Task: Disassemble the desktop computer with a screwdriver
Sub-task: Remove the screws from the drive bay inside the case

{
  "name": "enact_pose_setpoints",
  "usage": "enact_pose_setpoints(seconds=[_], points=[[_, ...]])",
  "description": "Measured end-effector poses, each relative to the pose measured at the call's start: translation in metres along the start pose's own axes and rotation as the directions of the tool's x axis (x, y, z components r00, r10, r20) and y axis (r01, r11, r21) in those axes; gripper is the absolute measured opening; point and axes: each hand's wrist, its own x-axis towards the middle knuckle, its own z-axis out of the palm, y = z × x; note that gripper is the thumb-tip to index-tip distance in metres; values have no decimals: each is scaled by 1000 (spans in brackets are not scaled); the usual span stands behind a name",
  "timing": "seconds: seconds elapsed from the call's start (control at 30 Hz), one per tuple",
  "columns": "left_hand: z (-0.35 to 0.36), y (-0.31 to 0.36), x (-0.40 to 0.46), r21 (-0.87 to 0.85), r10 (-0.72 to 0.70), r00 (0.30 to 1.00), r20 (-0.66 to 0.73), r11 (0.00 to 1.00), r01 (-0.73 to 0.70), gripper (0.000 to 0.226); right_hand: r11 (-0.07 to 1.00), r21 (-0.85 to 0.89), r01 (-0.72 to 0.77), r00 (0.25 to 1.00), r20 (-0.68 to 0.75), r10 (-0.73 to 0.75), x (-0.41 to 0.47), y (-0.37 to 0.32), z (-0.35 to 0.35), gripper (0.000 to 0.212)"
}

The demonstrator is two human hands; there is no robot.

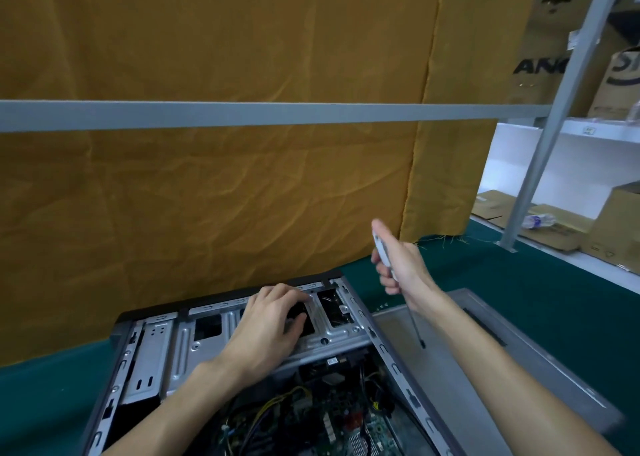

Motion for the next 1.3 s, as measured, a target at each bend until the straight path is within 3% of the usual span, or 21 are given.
enact_pose_setpoints(seconds=[0.07, 0.17, 0.47, 1.03, 1.2, 1.3], points=[[-2, 11, 0, -110, 28, 998, 48, 994, -22, 28, 987, 162, -8, 996, 94, -7, -23, -26, 11, 68], [0, 25, -3, -214, 76, 989, 130, 976, -47, 31, 959, 283, 33, 993, 98, -63, -46, -47, 29, 70], [11, 43, -2, -219, 131, 965, 229, 972, -80, 44, 883, 440, 165, 983, -5, -181, -49, -64, 48, 69], [24, 34, 1, -99, 135, 956, 259, 989, -113, 47, 884, 427, 188, 981, -127, -147, -41, -38, 61, 66], [26, 32, 1, -79, 138, 957, 256, 989, -122, 48, 890, 361, 280, 938, -300, -173, -52, -36, 68, 58], [26, 32, 1, -77, 140, 957, 256, 989, -124, 47, 900, 263, 348, 912, -315, -261, -61, -33, 72, 53]])
